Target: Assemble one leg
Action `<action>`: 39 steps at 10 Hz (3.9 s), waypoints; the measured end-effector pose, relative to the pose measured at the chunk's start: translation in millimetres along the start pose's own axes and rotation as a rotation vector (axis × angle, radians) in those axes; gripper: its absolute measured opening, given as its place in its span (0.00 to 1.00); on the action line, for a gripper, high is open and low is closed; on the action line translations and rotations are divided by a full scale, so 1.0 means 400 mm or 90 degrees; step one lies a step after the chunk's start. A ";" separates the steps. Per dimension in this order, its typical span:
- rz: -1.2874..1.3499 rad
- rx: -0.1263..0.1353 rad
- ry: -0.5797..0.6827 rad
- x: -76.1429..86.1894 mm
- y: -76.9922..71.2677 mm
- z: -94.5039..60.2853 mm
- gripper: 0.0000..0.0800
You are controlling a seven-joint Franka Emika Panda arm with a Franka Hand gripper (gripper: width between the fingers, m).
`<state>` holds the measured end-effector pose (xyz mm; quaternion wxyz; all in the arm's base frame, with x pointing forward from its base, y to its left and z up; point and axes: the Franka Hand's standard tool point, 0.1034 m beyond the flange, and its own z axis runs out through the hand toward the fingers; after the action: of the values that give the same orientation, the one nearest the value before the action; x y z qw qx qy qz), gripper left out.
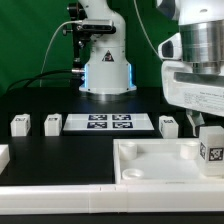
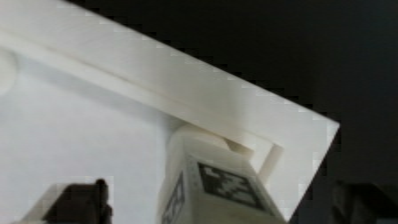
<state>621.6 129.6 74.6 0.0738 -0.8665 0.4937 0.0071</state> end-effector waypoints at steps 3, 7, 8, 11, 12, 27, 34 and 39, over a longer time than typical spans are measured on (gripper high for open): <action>-0.237 -0.002 0.001 0.000 0.000 0.001 0.81; -0.575 -0.023 0.016 0.004 0.001 0.000 0.81; -0.666 -0.031 0.019 0.009 0.003 -0.001 0.81; -0.767 -0.034 0.019 0.023 0.007 -0.003 0.81; -0.767 -0.034 0.019 0.024 0.007 -0.003 0.64; -0.066 0.008 0.025 0.037 0.011 -0.004 0.37; 0.402 0.020 0.008 0.026 0.009 0.002 0.37; 0.118 0.016 0.014 0.028 0.010 0.002 0.80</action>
Offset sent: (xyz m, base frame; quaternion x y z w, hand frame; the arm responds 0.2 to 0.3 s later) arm 0.0011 0.0023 0.0000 -0.0136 0.0063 -0.3225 0.9465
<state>624.0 118.2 72.4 0.0785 -0.8160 0.5727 -0.0016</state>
